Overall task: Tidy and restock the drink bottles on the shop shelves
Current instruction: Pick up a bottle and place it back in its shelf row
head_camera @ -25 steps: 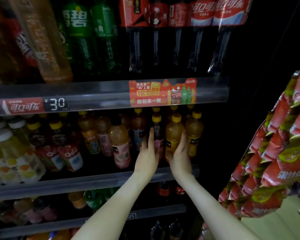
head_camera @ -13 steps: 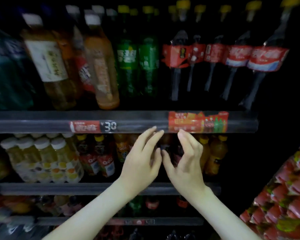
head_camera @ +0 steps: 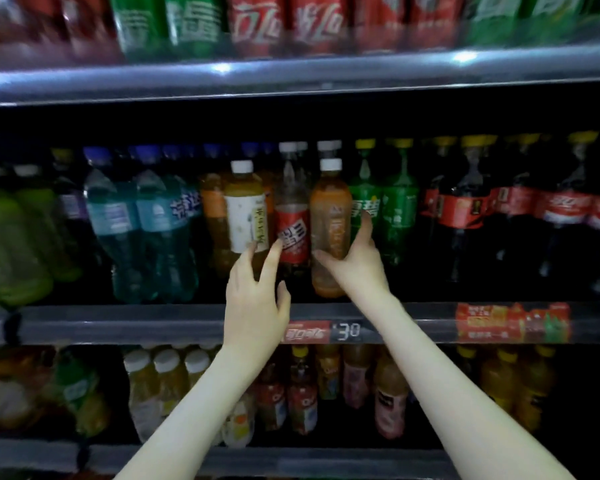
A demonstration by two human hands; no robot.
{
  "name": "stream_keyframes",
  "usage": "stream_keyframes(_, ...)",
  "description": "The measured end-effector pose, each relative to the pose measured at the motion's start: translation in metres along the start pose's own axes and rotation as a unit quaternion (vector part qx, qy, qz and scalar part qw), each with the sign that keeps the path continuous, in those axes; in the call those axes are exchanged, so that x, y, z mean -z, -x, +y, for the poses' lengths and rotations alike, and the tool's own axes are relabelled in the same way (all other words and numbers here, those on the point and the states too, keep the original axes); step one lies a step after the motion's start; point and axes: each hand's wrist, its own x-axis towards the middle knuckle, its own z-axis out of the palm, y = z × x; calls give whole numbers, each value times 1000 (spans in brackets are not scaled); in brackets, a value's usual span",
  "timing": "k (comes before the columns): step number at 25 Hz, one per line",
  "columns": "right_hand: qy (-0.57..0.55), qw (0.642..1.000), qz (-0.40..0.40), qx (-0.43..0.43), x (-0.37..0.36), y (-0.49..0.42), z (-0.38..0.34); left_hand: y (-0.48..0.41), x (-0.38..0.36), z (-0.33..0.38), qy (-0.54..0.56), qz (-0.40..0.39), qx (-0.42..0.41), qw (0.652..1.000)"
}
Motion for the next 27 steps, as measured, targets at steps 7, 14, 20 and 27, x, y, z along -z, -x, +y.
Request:
stream_keyframes(7,-3,994,112,11,-13,16,6,29,23,-49,61,-54,-22,996)
stream_keyframes(14,-67,975,124,172,-11,109,-41,63,63,-30,202,-54,-40,977)
stream_keyframes(20,-167,974,-123,87,-43,190,-63,101,124,-23,300,-165,115,933)
stream_keyframes(27,-173,937,-303,-13,-101,229,-82,153,204,-64,279,-224,271,893)
